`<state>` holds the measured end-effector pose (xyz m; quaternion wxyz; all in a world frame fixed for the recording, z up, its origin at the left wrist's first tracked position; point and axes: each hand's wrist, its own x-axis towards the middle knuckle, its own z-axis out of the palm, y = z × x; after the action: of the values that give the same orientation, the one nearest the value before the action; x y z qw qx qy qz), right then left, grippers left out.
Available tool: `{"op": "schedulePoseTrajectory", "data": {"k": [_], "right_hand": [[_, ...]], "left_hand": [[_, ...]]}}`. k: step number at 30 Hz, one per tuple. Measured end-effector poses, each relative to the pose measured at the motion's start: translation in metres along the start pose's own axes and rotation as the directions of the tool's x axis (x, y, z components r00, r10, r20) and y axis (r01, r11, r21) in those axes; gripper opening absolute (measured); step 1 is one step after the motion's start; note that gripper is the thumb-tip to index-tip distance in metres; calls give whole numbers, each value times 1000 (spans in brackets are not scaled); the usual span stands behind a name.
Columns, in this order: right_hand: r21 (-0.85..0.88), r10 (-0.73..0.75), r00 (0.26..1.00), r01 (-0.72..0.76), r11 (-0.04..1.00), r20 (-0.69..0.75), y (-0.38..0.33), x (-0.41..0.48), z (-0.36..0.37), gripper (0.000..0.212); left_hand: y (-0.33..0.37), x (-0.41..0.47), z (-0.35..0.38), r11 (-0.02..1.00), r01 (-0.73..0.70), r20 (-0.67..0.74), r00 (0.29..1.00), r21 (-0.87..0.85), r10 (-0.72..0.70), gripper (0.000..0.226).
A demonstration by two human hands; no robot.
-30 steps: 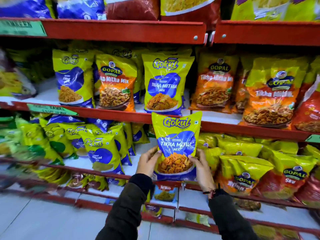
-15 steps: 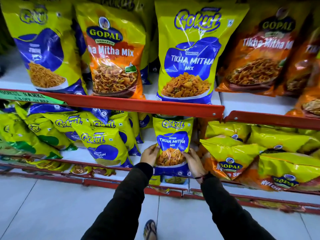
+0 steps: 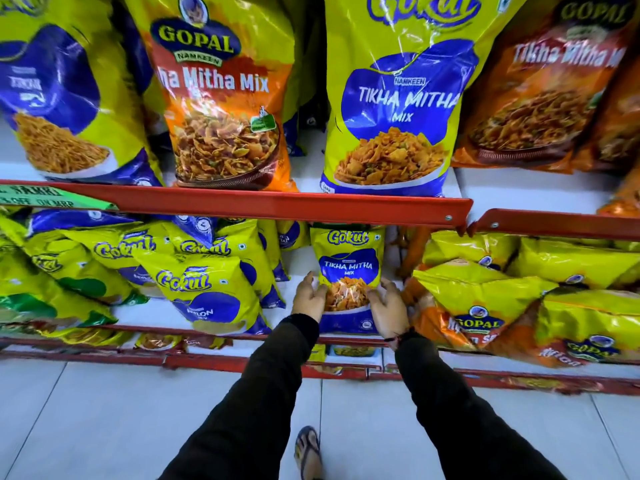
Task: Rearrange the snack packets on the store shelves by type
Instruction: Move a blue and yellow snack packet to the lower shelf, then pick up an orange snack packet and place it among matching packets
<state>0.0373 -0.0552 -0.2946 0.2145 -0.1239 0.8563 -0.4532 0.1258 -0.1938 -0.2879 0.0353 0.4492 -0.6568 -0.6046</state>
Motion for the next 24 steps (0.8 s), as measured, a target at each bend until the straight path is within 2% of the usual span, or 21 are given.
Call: {"op": "schedulePoseTrajectory", "data": {"k": [2,5,9,12,15,19,21,24], "right_hand": [[-42,-159,984,156,987,-84,-8,-15,-4,43],[-76,-356,912,348,934,-202,-28,-39,-13,40],[-47,-570,782,578,815,-254,-76,-64,-28,31],[-28,-671,693,690,723,-262,-123,-78,-37,30],[9,-726,619,763,647,-300,-173,-82,-40,30],[78,-761,551,824,561,-343,-234,-77,-38,32],[103,-758,567,817,567,-322,-261,-70,-33,38],[154,-697,666,743,651,-268,-298,-53,-23,48]], "left_hand": [[-3,-16,-4,978,-170,-73,981,119,179,48],[4,-45,-14,879,-405,-118,889,250,443,38],[38,-80,-37,721,-596,-222,695,353,683,33],[76,-98,-65,573,-706,-257,513,417,819,30],[113,-106,-96,428,-770,-260,341,473,903,28],[155,-112,-136,351,-777,-323,201,522,925,28],[177,-110,-156,344,-775,-360,161,530,919,28],[208,-100,-183,381,-771,-422,161,511,892,30]]}}
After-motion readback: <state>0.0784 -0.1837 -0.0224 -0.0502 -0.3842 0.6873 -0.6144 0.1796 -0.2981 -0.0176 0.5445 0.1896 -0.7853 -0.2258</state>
